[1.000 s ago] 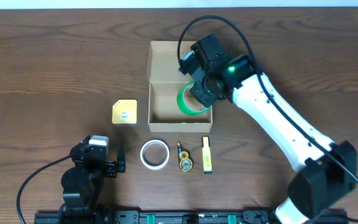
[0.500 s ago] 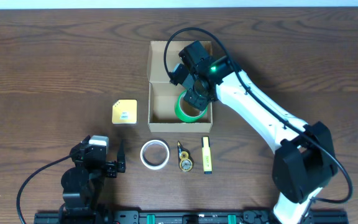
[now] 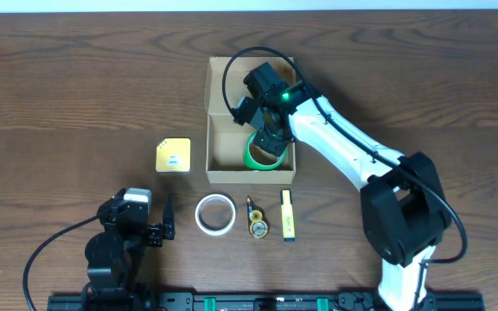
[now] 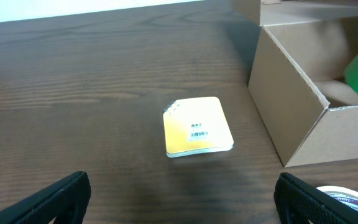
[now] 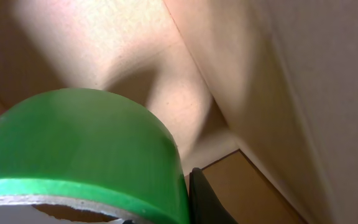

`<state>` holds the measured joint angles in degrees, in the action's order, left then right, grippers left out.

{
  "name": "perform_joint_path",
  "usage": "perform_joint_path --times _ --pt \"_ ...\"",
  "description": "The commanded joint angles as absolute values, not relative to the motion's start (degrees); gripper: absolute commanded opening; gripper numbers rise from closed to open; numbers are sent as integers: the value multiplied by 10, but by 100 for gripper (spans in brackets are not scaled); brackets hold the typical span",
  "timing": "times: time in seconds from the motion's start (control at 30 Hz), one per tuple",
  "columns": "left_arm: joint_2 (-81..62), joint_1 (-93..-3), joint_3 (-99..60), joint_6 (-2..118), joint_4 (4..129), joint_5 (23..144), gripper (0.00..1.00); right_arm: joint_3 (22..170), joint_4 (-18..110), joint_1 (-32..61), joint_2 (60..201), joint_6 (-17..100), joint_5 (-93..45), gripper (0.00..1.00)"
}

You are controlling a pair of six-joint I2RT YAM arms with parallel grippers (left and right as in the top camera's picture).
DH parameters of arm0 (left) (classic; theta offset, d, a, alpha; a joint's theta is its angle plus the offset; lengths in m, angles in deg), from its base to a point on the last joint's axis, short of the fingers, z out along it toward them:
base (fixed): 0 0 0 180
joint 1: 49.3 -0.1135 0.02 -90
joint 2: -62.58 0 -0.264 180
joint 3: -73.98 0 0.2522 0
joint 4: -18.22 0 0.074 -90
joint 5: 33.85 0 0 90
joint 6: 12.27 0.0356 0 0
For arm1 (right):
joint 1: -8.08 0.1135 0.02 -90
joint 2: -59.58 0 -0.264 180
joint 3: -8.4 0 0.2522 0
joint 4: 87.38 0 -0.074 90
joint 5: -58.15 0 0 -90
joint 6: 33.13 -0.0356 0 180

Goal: Pack container
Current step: 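Carry the green tape into the box and release it, then withdraw the right gripper and move toward the yellow highlighter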

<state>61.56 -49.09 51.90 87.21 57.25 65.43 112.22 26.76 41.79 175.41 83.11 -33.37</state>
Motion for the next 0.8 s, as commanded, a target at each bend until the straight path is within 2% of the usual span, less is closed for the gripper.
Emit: perform_joint_path --times 0.0,0.07,0.1,0.13,0.4,0.77 --pt "616 -493 529 880 574 661 95 1132 272 420 1770 840 -334 1" --pt "616 -493 529 880 574 661 95 1132 275 420 1772 840 -334 1" --pt "616 -493 529 880 574 661 95 1132 277 420 1772 840 -334 4" --pt "616 -493 529 880 574 661 95 1132 279 420 1772 840 -334 11" --pt "616 -493 529 880 574 661 95 1132 290 421 1772 839 -334 30" --pt "616 -493 529 880 574 661 96 1219 274 454 1715 834 -334 34"
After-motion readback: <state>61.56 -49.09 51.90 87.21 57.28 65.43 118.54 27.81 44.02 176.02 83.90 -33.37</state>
